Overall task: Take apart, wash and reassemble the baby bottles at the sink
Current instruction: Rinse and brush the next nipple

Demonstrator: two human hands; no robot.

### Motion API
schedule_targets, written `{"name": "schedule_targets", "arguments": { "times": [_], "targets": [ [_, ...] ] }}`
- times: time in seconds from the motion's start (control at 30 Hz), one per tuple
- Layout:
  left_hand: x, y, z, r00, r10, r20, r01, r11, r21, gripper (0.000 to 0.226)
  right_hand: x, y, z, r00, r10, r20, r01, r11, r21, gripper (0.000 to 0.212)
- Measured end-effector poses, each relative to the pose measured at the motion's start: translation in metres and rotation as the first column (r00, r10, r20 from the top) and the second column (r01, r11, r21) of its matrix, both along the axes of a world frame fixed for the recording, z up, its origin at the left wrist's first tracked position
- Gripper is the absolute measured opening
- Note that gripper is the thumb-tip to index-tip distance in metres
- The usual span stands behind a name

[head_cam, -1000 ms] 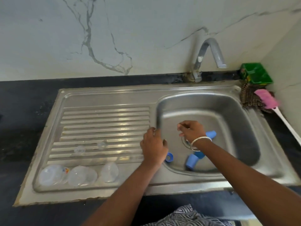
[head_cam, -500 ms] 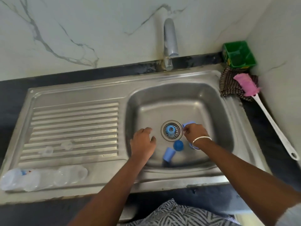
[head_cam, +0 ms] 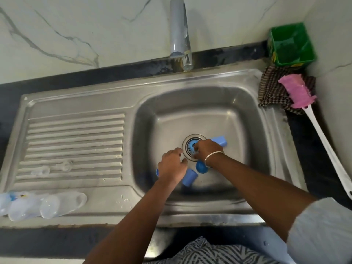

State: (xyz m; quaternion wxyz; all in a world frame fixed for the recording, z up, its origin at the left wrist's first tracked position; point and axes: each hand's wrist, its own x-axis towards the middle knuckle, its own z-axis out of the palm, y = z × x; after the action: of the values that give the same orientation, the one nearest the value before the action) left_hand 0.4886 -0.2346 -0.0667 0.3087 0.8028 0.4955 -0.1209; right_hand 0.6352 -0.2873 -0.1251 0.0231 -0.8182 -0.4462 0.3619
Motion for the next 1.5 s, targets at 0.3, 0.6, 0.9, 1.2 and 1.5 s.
{"name": "schedule_targets", "arguments": {
  "times": [0.3,0.6,0.9,1.2,1.5],
  "targets": [
    [0.004,-0.004,-0.006,0.997,0.078,0.026,-0.077,0.996,-0.038,0.029,-0.006,0.012,-0.011,0.984,0.144,0.107,-0.143,0.99,-0.017,0.017],
    [0.006,-0.007,-0.006,0.863,0.461,0.207,-0.423,0.883,-0.204,0.022,-0.002,-0.001,0.013,0.916,-0.332,-0.224,0.376,0.906,0.194,0.018],
    [0.018,-0.016,0.016,0.83,0.42,0.367,-0.337,0.902,-0.269,0.016,-0.012,-0.034,0.039,0.657,-0.466,-0.592,0.67,0.721,0.177,0.029],
    [0.003,-0.015,0.028,0.807,0.426,0.408,-0.296,0.891,-0.344,0.022,-0.026,-0.052,0.073,0.553,-0.339,-0.761,0.666,0.728,0.16,0.039],
    [-0.001,-0.005,0.037,0.719,0.546,0.429,-0.263,0.786,-0.56,0.035,-0.035,-0.047,0.085,0.55,-0.306,-0.777,0.705,0.67,0.235,0.012]
  ]
}}
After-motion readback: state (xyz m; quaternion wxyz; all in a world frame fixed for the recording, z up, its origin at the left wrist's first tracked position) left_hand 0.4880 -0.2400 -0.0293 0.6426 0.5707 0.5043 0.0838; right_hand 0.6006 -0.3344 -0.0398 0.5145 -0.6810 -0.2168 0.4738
